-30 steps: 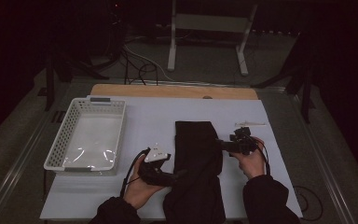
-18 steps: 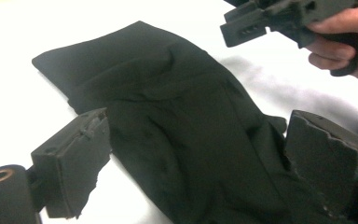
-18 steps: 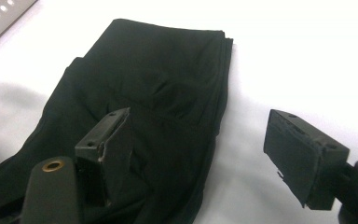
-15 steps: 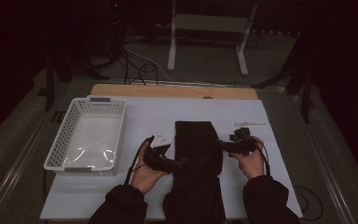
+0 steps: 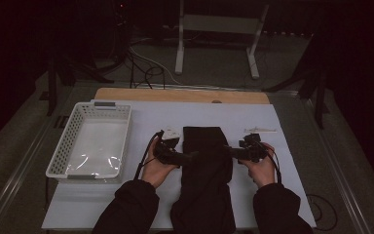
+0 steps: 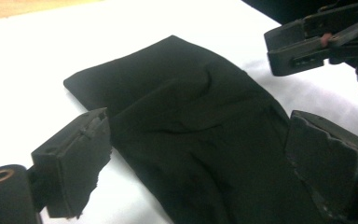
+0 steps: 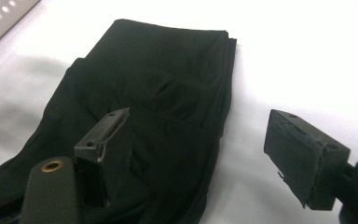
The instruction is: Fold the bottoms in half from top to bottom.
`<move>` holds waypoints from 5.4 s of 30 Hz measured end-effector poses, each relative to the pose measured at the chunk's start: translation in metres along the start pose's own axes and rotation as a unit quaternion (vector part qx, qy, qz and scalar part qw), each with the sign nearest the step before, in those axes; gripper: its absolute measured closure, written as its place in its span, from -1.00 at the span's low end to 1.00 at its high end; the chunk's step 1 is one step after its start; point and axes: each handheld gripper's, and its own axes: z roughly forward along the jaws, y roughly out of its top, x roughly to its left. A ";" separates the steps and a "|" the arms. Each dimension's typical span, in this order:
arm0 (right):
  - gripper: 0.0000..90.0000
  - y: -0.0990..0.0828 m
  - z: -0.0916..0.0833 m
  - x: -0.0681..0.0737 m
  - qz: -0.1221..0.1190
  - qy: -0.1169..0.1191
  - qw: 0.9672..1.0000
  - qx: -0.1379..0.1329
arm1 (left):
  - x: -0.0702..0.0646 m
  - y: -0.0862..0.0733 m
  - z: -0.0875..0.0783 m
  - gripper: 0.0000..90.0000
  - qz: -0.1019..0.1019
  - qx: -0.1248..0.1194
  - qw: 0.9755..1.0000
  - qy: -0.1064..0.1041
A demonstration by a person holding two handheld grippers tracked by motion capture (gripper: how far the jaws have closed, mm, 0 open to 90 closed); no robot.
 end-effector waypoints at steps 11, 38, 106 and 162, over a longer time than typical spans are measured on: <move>-0.45 0.010 -0.001 0.001 0.015 0.004 1.000 -0.009 | 0.011 0.012 0.013 -0.70 -0.010 0.017 1.000 0.012; 0.08 0.014 0.055 -0.013 0.059 0.001 0.996 0.068 | 0.031 0.016 0.041 -0.42 -0.036 0.062 0.997 0.041; 0.83 0.016 0.054 -0.007 0.049 0.016 0.997 0.066 | 0.049 0.015 0.081 0.53 -0.087 0.120 0.989 0.021; 0.84 0.053 0.014 0.004 0.006 0.034 0.999 -0.035 | 0.031 0.075 0.020 0.85 0.006 0.022 0.999 0.042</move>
